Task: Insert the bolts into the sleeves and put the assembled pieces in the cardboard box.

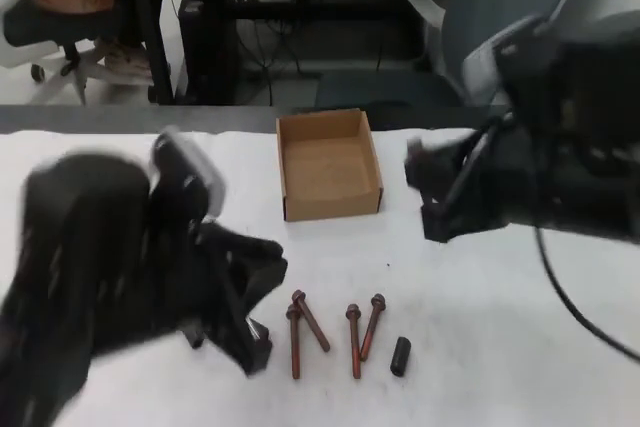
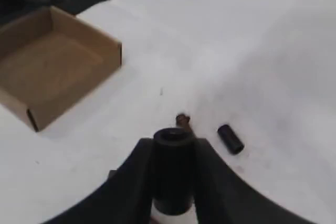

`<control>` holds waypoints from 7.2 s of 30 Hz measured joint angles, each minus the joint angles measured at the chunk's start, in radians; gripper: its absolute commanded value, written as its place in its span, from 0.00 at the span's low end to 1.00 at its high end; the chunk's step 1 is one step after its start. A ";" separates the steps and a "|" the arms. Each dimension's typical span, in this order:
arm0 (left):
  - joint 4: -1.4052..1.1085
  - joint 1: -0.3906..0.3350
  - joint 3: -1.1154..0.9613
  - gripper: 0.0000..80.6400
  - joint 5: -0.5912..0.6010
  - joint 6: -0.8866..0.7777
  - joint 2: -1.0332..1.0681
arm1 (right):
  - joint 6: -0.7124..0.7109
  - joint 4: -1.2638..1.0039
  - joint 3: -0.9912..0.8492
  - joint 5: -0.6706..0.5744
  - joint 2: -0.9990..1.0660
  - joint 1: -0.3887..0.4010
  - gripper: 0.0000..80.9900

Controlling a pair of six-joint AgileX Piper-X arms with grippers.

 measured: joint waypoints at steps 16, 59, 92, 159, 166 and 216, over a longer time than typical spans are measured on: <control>-0.459 -0.384 0.199 0.02 -0.357 -0.224 -0.032 | 0.050 -0.703 0.254 0.041 0.034 0.288 0.00; -0.506 -0.384 0.208 0.02 -0.398 -0.180 -0.031 | 0.128 -0.835 0.257 0.065 0.136 0.310 0.00; -0.566 -0.378 0.208 0.02 -0.436 -0.180 -0.031 | 0.191 -0.764 0.274 0.001 0.136 0.312 0.43; 0.829 0.084 -0.949 0.87 -0.078 -0.159 0.751 | 0.477 0.484 -0.086 0.525 0.482 0.103 0.01; 0.849 0.002 -0.759 0.87 -0.188 -0.278 0.751 | 0.456 0.532 -0.048 0.548 0.269 0.103 0.01; 0.615 -0.152 -0.609 0.02 -0.432 -0.221 0.524 | 0.252 0.264 0.145 0.540 0.057 0.179 0.01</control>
